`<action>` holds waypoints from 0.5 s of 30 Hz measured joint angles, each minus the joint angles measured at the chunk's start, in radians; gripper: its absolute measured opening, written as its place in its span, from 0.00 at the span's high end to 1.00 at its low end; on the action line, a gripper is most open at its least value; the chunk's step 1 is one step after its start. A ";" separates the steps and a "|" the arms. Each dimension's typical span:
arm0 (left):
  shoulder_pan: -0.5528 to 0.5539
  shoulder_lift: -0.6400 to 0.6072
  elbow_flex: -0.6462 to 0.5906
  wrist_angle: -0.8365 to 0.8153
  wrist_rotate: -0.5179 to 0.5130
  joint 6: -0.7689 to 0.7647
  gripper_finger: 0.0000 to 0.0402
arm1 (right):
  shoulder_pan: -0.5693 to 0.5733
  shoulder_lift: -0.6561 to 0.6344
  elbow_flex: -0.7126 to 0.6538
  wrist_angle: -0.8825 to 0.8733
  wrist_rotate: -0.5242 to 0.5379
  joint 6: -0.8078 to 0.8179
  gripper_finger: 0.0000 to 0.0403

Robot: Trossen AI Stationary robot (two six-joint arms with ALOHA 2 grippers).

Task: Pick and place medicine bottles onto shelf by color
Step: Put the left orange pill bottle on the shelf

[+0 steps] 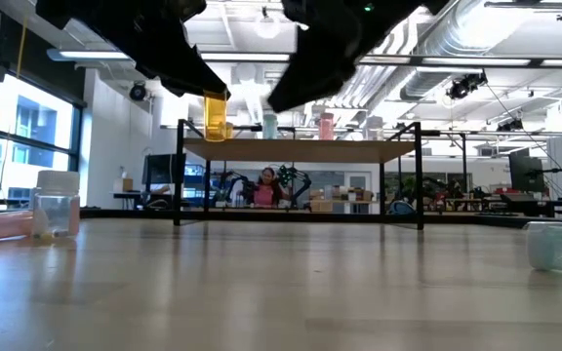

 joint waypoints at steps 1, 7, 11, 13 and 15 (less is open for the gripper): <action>0.009 0.000 0.000 0.003 -0.004 0.000 0.71 | 0.000 -0.009 0.000 -0.017 0.020 0.001 0.56; 0.131 0.000 0.030 0.007 -0.013 0.016 0.71 | 0.022 -0.068 0.000 -0.085 0.140 0.001 0.56; 0.241 0.000 0.080 -0.002 0.030 0.047 0.71 | 0.055 -0.108 0.000 -0.160 0.244 0.004 0.56; 0.295 0.000 0.113 -0.014 0.043 0.065 0.71 | 0.077 -0.127 0.000 -0.189 0.313 0.009 0.56; 0.350 0.000 0.148 -0.033 0.043 0.076 0.71 | 0.098 -0.142 -0.003 -0.199 0.388 0.009 0.56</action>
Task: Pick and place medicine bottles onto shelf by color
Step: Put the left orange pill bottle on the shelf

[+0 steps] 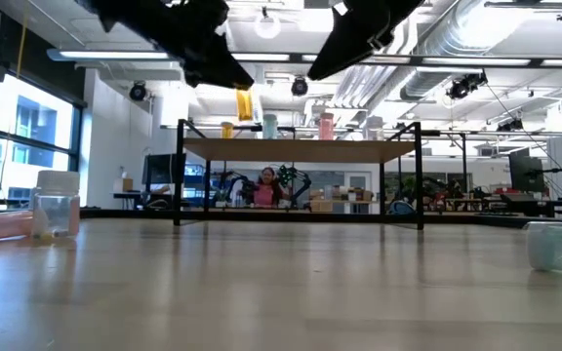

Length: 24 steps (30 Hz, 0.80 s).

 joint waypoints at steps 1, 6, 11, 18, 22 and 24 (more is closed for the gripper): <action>0.028 0.000 0.015 -0.006 0.001 0.004 0.71 | 0.010 -0.005 0.000 -0.011 0.035 0.001 0.56; 0.141 0.000 0.067 -0.024 0.000 0.026 0.71 | 0.046 -0.009 -0.001 -0.057 0.100 0.042 0.56; 0.243 0.000 0.078 -0.057 0.003 0.018 0.71 | 0.055 -0.009 -0.001 -0.105 0.120 0.108 0.56; 0.356 0.044 0.078 -0.087 0.038 -0.008 0.71 | 0.052 -0.009 -0.001 -0.122 0.122 0.154 0.56; 0.390 0.068 0.078 -0.088 0.076 -0.008 0.71 | 0.052 -0.009 -0.001 -0.121 0.122 0.157 0.56; 0.391 0.070 0.078 -0.078 0.080 -0.009 0.71 | 0.052 -0.009 -0.001 -0.122 0.123 0.166 0.56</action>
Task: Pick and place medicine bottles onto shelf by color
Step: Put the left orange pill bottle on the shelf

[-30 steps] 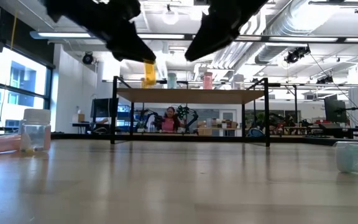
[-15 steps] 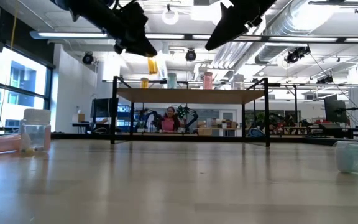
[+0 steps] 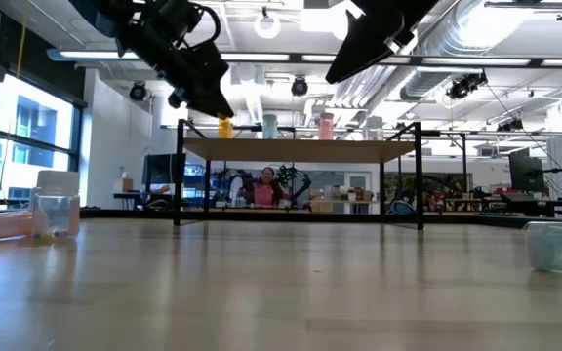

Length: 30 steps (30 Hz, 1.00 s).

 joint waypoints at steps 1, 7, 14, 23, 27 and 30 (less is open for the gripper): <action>0.000 0.001 0.000 0.000 0.002 0.000 0.71 | 0.000 0.000 0.000 0.000 0.000 0.006 0.56; -0.001 0.001 0.000 -0.003 0.003 -0.001 0.71 | 0.000 0.000 0.000 -0.001 0.000 0.009 0.56; -0.005 0.001 0.000 -0.004 -0.027 -0.002 0.71 | 0.000 0.000 0.000 -0.005 0.000 0.006 0.56; -0.011 0.014 0.000 -0.025 -0.032 -0.018 0.71 | 0.000 0.000 0.000 -0.009 0.000 -0.013 0.56; -0.013 0.015 0.000 -0.025 -0.032 -0.018 0.71 | 0.000 0.000 0.000 -0.016 0.000 -0.013 0.56; -0.016 0.015 0.000 -0.026 -0.035 -0.025 0.71 | 0.000 0.000 0.000 -0.018 0.000 -0.013 0.56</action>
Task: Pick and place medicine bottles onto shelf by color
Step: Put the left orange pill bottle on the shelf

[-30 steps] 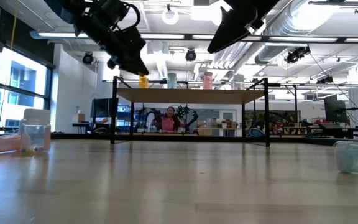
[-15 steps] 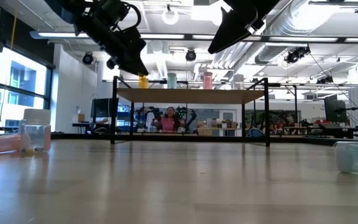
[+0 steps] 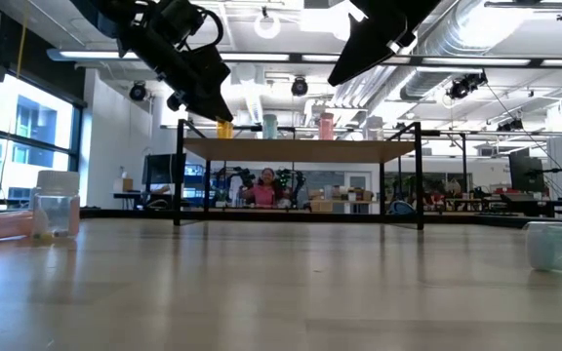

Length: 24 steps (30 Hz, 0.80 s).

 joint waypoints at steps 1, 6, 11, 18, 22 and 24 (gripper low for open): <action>0.000 0.000 0.000 0.000 0.002 0.001 0.71 | 0.000 0.000 0.000 0.000 0.000 0.000 0.56; -0.002 0.001 0.000 0.002 0.015 0.007 0.69 | 0.000 0.000 0.000 0.000 0.000 0.000 0.56; -0.004 0.003 0.000 0.009 0.014 -0.001 0.67 | 0.000 0.000 0.000 0.000 0.000 0.000 0.56; -0.004 0.003 0.000 0.015 0.006 -0.001 0.61 | 0.000 0.000 0.000 0.000 0.000 0.000 0.56; -0.004 0.002 0.002 0.025 -0.003 -0.014 0.56 | 0.000 0.000 0.000 0.000 0.000 0.000 0.56; -0.004 0.000 0.018 0.022 -0.011 -0.026 0.54 | 0.000 0.000 0.000 -0.001 0.000 0.000 0.56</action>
